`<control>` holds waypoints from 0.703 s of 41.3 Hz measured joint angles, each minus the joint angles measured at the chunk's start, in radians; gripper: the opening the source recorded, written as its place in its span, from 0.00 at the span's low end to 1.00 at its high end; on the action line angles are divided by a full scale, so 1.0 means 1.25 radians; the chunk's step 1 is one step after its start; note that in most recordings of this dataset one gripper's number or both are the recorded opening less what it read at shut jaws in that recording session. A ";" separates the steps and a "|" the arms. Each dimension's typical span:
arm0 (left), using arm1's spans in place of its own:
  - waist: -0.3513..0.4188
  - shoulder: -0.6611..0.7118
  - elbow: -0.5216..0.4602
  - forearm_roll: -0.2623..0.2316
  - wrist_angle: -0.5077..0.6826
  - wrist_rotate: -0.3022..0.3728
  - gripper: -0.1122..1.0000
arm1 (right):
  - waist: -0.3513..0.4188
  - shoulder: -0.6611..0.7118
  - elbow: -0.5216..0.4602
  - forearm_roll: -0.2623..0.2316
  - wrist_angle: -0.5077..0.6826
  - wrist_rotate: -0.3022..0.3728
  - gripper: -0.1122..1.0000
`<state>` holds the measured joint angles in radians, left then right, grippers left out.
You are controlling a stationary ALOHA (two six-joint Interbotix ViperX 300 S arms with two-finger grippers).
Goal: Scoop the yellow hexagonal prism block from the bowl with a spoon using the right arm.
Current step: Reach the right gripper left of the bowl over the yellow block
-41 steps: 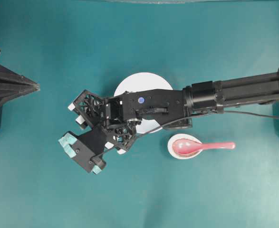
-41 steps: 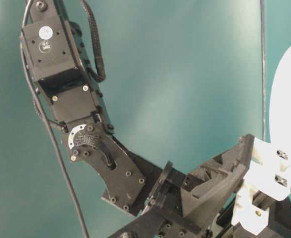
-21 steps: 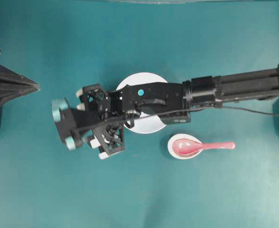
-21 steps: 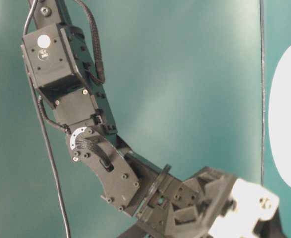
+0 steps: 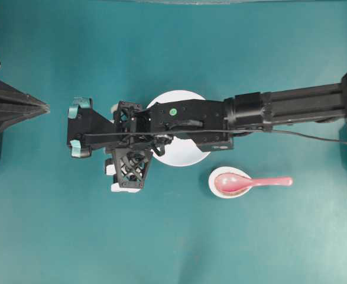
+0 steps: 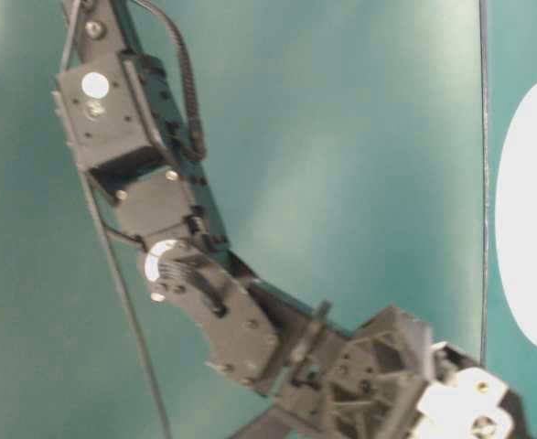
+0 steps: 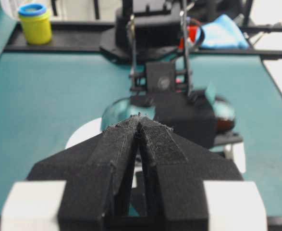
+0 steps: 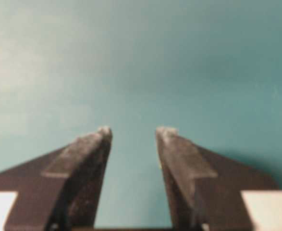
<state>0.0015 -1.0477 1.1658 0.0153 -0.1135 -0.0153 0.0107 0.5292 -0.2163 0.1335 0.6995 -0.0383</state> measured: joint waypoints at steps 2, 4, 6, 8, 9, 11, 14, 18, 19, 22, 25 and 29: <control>0.000 0.000 0.000 0.000 0.000 0.000 0.15 | -0.001 0.006 0.000 0.000 0.002 0.000 0.54; 0.000 0.000 0.000 0.000 0.001 0.000 0.15 | -0.001 0.012 -0.001 0.000 0.005 0.001 0.54; 0.000 0.000 0.000 0.000 0.000 0.000 0.15 | -0.001 0.021 -0.005 -0.001 0.005 0.001 0.54; 0.000 0.000 0.000 -0.001 0.000 0.000 0.15 | -0.001 0.028 -0.007 -0.004 0.005 0.001 0.54; 0.000 0.000 0.000 0.000 0.000 0.000 0.15 | -0.001 0.031 -0.007 -0.007 0.006 0.001 0.54; 0.000 0.000 0.000 0.000 0.000 0.000 0.15 | -0.001 0.036 -0.009 -0.013 0.006 0.004 0.54; 0.000 0.000 0.001 0.000 0.000 0.000 0.15 | -0.002 0.043 -0.009 -0.020 0.006 0.002 0.54; 0.000 0.000 0.000 0.000 0.000 0.000 0.15 | -0.005 0.052 -0.009 -0.022 0.007 0.002 0.54; 0.000 0.000 0.000 0.000 0.001 0.000 0.15 | -0.006 0.054 -0.009 -0.023 0.007 0.002 0.54; 0.000 0.000 0.000 -0.001 0.000 0.000 0.15 | -0.009 0.059 -0.010 -0.031 0.009 0.002 0.54; 0.000 0.000 0.000 0.000 0.000 0.000 0.15 | -0.012 0.063 -0.009 -0.042 0.007 0.001 0.54; 0.000 0.000 0.000 -0.001 0.000 0.000 0.15 | -0.013 0.063 -0.010 -0.060 0.007 0.002 0.54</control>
<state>0.0015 -1.0477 1.1658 0.0138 -0.1135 -0.0153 -0.0061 0.6075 -0.2286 0.0583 0.7087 -0.0353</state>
